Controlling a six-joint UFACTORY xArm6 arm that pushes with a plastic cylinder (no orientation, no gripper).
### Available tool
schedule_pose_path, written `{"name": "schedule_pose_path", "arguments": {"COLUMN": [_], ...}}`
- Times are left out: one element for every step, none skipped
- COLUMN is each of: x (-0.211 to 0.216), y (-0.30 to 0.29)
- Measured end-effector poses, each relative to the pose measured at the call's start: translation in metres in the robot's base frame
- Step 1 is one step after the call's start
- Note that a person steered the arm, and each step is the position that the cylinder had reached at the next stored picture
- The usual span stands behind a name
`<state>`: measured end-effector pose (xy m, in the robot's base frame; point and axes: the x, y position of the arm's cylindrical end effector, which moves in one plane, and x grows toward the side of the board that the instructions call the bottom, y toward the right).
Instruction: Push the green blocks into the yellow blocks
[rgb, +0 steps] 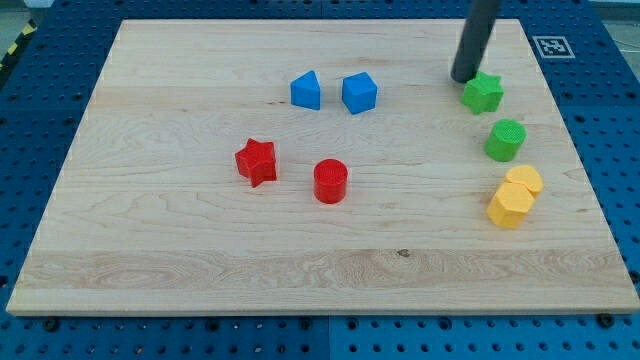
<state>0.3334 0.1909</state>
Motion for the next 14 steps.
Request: {"name": "schedule_pose_path", "arguments": {"x": [0.047,0.044,0.02,0.015,0.018,0.019,0.023,0.033,0.041,0.052,0.061,0.054,0.054,0.072], "y": [0.006,-0.001,-0.005,0.017,0.032,0.045,0.055,0.046,0.035,0.027,0.021,0.002,-0.04,-0.074]}}
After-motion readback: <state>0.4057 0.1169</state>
